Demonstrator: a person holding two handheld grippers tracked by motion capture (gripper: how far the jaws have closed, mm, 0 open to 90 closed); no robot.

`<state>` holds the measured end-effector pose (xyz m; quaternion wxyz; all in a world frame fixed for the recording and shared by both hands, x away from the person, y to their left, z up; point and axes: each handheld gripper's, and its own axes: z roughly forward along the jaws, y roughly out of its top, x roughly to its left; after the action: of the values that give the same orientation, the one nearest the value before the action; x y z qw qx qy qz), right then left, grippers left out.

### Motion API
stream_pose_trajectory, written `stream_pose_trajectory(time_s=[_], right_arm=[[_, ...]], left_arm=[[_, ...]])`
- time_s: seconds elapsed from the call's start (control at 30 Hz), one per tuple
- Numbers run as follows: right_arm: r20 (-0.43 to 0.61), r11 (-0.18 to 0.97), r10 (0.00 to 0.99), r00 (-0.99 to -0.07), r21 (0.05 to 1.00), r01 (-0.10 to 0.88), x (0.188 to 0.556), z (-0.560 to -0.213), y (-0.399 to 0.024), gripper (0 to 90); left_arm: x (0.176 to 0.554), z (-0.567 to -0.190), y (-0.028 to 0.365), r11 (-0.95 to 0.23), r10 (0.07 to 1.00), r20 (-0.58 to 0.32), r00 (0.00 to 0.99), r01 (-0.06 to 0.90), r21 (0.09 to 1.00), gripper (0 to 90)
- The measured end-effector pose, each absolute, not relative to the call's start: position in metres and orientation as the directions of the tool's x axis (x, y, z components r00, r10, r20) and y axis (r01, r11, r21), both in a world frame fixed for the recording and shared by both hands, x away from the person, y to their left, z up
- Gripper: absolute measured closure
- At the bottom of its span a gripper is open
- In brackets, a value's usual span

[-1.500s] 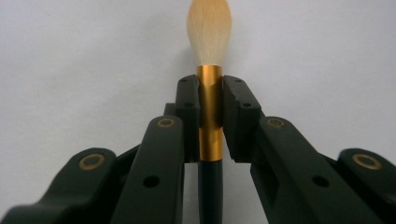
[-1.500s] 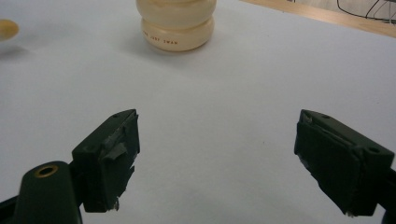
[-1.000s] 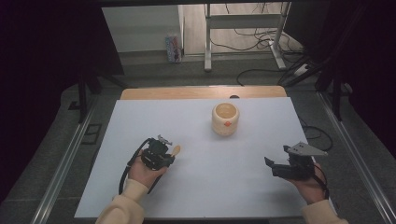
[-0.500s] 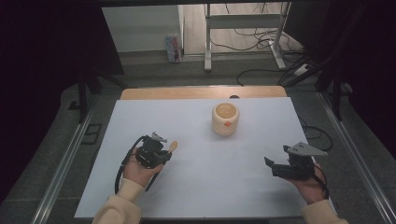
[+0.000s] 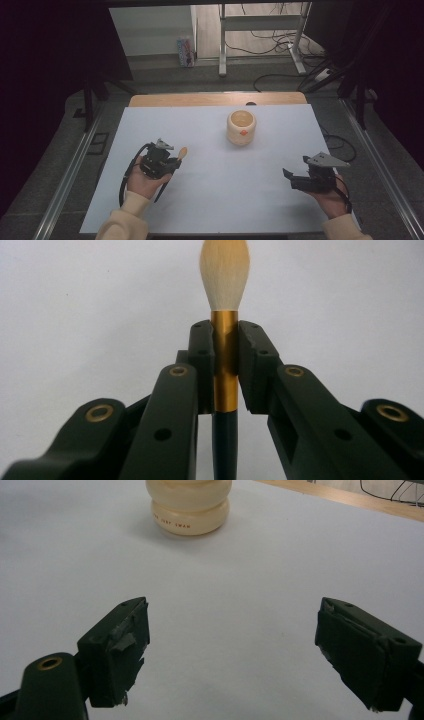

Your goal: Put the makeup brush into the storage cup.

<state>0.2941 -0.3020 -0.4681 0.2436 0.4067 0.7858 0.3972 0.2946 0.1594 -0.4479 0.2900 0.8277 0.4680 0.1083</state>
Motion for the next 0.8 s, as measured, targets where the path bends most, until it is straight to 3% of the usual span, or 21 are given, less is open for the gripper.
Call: stream_pose_trajectory(time_s=[0.8], right_arm=[[-0.061,0.362,0.822,-0.567,0.824,0.435,0.294,-0.468,-0.295,14.5]], left_arm=[[0.288,-0.434,0.163,-0.356,0.833,-0.099,0.544,0.665,0.656,78.3]])
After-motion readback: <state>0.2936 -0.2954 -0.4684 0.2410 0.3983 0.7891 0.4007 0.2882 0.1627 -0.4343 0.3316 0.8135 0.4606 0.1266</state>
